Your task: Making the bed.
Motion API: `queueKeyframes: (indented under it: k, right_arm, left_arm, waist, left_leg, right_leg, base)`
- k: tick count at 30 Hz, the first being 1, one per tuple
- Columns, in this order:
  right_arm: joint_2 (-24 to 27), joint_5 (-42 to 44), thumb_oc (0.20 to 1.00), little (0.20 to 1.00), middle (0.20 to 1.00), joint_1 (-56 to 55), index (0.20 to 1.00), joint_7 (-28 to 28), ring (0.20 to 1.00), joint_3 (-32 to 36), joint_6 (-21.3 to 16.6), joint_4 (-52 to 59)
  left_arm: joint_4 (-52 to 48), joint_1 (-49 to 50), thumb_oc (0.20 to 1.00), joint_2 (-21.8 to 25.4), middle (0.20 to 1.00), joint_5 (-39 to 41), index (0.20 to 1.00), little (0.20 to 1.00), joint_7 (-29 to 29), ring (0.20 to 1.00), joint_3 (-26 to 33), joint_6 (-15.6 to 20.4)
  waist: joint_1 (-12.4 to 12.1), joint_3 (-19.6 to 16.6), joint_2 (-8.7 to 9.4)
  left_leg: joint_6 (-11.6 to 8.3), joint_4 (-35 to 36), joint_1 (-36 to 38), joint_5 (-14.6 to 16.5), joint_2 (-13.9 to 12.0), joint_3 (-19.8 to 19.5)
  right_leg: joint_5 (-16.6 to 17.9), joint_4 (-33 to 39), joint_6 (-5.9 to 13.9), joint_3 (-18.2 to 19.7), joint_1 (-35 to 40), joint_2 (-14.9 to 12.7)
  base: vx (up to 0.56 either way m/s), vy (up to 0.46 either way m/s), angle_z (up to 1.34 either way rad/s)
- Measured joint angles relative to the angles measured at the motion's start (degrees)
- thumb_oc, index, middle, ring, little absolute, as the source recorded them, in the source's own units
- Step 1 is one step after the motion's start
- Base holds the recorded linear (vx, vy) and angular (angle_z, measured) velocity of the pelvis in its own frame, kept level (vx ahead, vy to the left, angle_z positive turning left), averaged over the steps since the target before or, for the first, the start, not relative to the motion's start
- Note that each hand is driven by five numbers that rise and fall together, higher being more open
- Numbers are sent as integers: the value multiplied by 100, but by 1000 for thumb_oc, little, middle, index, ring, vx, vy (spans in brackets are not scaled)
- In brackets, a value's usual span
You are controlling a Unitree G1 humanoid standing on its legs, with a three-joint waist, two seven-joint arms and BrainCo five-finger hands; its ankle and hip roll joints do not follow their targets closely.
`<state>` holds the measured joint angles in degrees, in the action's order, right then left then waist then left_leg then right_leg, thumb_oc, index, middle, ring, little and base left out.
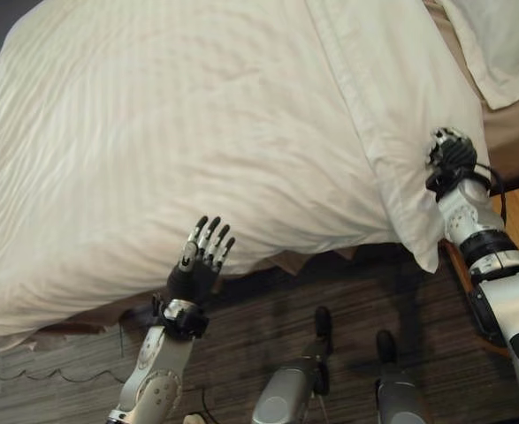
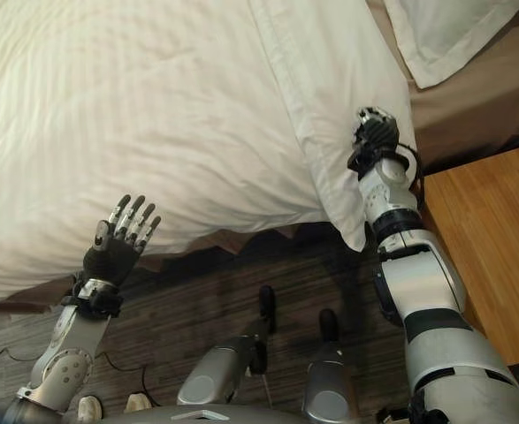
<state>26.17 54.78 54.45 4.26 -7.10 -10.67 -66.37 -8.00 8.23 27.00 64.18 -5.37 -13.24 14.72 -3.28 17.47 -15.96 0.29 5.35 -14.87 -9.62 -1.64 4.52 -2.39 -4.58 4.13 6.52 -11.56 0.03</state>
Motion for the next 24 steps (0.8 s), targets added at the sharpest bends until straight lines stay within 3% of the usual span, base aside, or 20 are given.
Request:
queueKeyframes:
  k: [4,6,9,10,11,12,15,16,17,19,20,21,24]
  right_arm:
    - [-353,203,200,200,200,-1198,200,-215,200,337,-13,-44]
    - [-515,201,200,200,200,-2436,200,-267,200,431,311,-429]
    - [-616,199,200,200,200,-3429,200,-375,200,501,422,-627]
    - [-569,124,200,200,200,-4087,200,-507,200,1120,420,-667]
    - [-530,123,200,200,200,-4304,200,-497,200,1308,411,-663]
    - [-458,124,200,200,200,-4476,200,-460,200,1341,413,-708]
    - [-129,-109,200,200,200,-5065,200,-414,200,1512,361,-396]
    - [-106,-239,583,583,583,-5262,583,-395,583,1514,305,156]
    - [-73,-591,1000,1000,1000,-5718,1000,-265,1000,1552,168,1413]
    - [-1,-1226,1000,1000,1000,-6152,1000,-210,1000,1535,-3,2890]
    - [130,-1899,1000,1000,1000,-6360,1000,-211,1000,1509,-196,3925]
    - [163,-2056,1000,1000,1000,-6342,1000,-211,1000,1493,-275,4038]
    - [122,-2718,1000,1000,1000,-6295,1000,-207,1000,1258,-451,4297]
  left_arm:
    - [16,67,1000,-16,1000,-23,1000,1000,-24,1000,-16,-108]
    - [64,107,1000,-84,1000,-29,1000,1000,-124,1000,75,-114]
    - [176,180,1000,-233,1000,-30,1000,1000,-192,1000,230,-107]
    - [337,224,1000,-380,1000,-54,1000,1000,-232,1000,331,-115]
    - [345,308,1000,-451,1000,-63,1000,1000,-229,1000,436,-100]
    - [348,361,1000,-450,1000,-65,1000,1000,-229,1000,483,-89]
    - [488,308,1000,-446,1000,-171,1000,1000,-244,1000,461,-107]
    - [515,302,1000,-441,1000,-194,1000,1000,-247,1000,464,-111]
    - [599,316,1000,-412,1000,-236,1000,1000,-264,1000,456,-137]
    - [720,371,1000,-380,1000,-376,1000,1000,-352,1000,468,-169]
    - [1241,328,1000,-380,1000,-517,1000,1000,-511,1000,391,-239]
    - [1480,330,1000,-387,1000,-571,1000,1000,-511,1000,329,-294]
    - [2067,491,1000,-429,1000,-1162,1000,1000,-488,1000,190,-415]
  waist:
    - [62,-48,-2]
    - [111,-49,-21]
    - [228,-33,0]
    - [409,-24,10]
    - [474,-10,42]
    - [491,14,73]
    - [846,121,251]
    - [863,123,254]
    - [1035,181,344]
    - [1142,209,380]
    - [1289,218,472]
    - [1316,172,513]
    - [1379,-241,871]
  left_leg:
    - [-6,0,-4,4,-2,-6]
    - [-9,-1,-4,6,7,-15]
    - [-11,0,-1,7,5,-20]
    - [-54,2,7,41,11,-47]
    - [-77,2,7,57,8,-42]
    - [-84,3,6,63,5,-35]
    - [-137,3,11,105,-35,28]
    - [-142,4,12,113,-42,45]
    - [-170,4,59,133,-52,123]
    - [-184,13,150,161,-56,187]
    - [-191,33,419,254,-46,265]
    - [-171,35,529,287,-48,275]
    - [-235,34,746,399,-73,293]
  right_leg:
    - [-61,-83,-14,-12,-30,1]
    - [-86,-119,-15,-7,-30,-5]
    - [-99,-122,-16,0,-37,-2]
    - [-105,-109,-19,-22,-2,-13]
    - [-103,-95,-19,-25,-4,-13]
    - [-98,-67,-20,-11,-6,-8]
    - [18,33,-28,59,14,18]
    - [30,49,-24,74,22,23]
    - [67,79,-24,142,59,23]
    - [116,161,-23,212,152,15]
    - [138,275,-27,240,469,-17]
    - [132,290,-25,269,583,-13]
    - [91,376,-79,301,816,4]
  base:
    - [29,8,3]
    - [16,8,1]
    - [41,18,-2]
    - [0,0,0]
    - [0,0,0]
    - [15,17,-19]
    - [32,23,-13]
    - [49,26,-15]
    - [77,21,-19]
    - [101,4,-21]
    - [89,4,-16]
    - [82,11,-15]
    - [44,30,-4]
